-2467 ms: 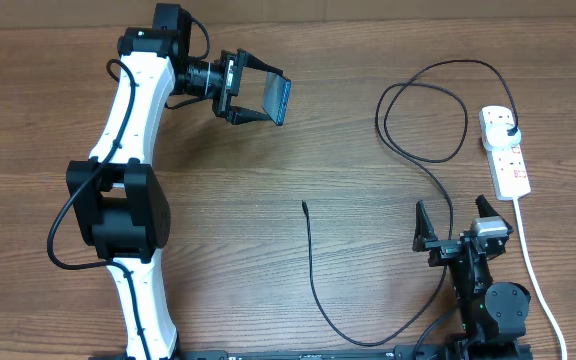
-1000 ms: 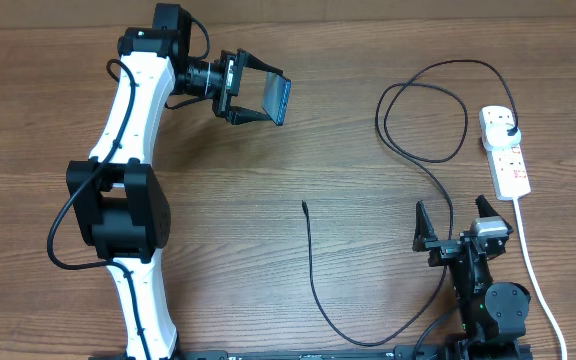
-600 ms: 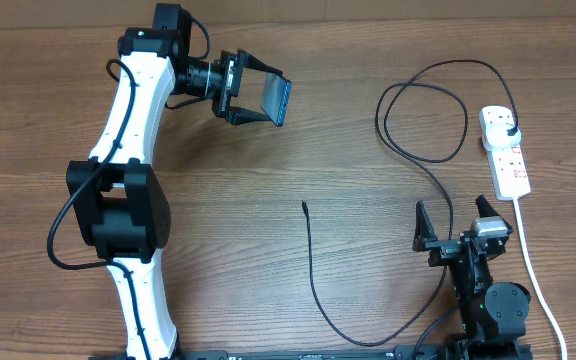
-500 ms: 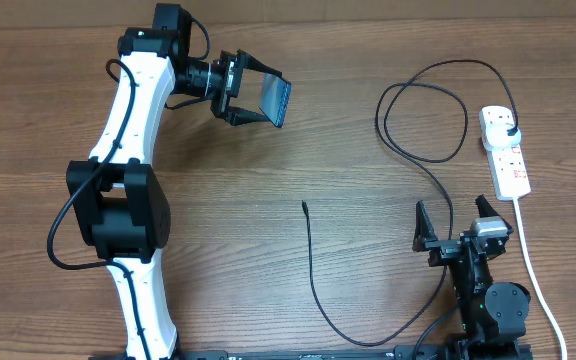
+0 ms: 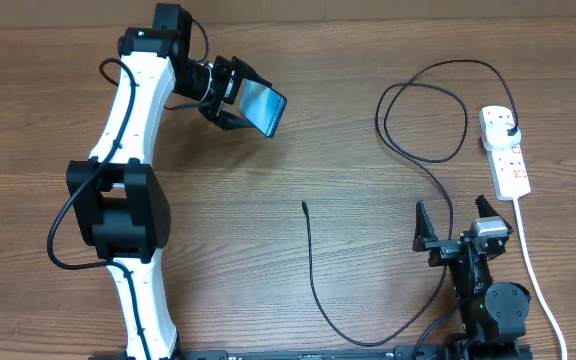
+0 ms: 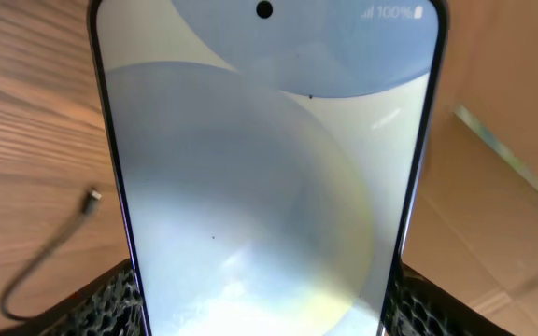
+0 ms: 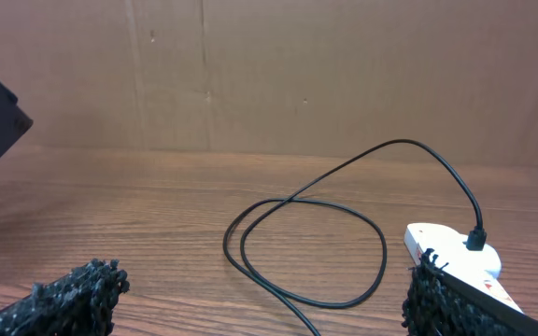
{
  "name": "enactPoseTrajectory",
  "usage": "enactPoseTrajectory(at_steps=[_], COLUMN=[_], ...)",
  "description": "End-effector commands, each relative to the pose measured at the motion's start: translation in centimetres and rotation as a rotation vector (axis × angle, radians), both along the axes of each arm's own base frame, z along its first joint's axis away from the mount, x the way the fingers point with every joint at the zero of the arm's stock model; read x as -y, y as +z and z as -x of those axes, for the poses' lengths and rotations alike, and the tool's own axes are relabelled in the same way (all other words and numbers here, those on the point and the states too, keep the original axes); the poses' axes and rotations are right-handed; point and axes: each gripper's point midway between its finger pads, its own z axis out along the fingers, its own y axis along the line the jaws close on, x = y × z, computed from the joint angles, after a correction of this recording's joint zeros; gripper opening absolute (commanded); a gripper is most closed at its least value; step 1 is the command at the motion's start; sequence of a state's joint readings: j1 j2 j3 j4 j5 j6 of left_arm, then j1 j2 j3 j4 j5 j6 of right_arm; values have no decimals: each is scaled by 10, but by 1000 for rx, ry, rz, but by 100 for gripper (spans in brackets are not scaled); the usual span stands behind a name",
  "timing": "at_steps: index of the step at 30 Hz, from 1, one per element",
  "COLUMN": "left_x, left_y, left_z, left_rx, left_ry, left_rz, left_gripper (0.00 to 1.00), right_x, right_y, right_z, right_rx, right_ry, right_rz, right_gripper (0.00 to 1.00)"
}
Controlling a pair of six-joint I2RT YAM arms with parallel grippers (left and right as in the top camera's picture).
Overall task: Plug charger to phone and switch on socket
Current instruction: 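Hold the phone raised in the left gripper, screen facing right, then swing the right gripper up toward the phone held by the left gripper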
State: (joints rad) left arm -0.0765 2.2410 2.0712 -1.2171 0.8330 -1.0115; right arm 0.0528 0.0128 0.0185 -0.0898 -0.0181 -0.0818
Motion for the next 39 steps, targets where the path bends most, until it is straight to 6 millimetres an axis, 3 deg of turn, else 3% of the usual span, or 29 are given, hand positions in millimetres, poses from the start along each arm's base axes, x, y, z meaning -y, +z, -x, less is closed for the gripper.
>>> enactPoseTrajectory(at_steps=[1, 6, 13, 25, 33, 39], left_x=[-15, -25, -18, -3, -3, -3], left_y=[-6, -19, -25, -18, -18, -18], left_z=[-5, -3, 0, 10, 11, 11], left_rx=[33, 19, 14, -54, -63, -63], left_ry=[7, 15, 11, 19, 26, 26], left_rz=[-115, -229, -296, -213, -212, -212], left_gripper=[4, 4, 4, 4, 4, 4], right_x=[2, 2, 2, 3, -14, -15], right_y=[-2, -2, -2, 2, 33, 49], right_z=[0, 0, 0, 0, 4, 9], right_rx=[4, 4, 4, 21, 130, 102], right_ry=[-12, -12, -12, -19, 86, 94], right_rz=[-3, -3, -3, -4, -121, -145], right_gripper=[100, 100, 100, 100, 100, 100])
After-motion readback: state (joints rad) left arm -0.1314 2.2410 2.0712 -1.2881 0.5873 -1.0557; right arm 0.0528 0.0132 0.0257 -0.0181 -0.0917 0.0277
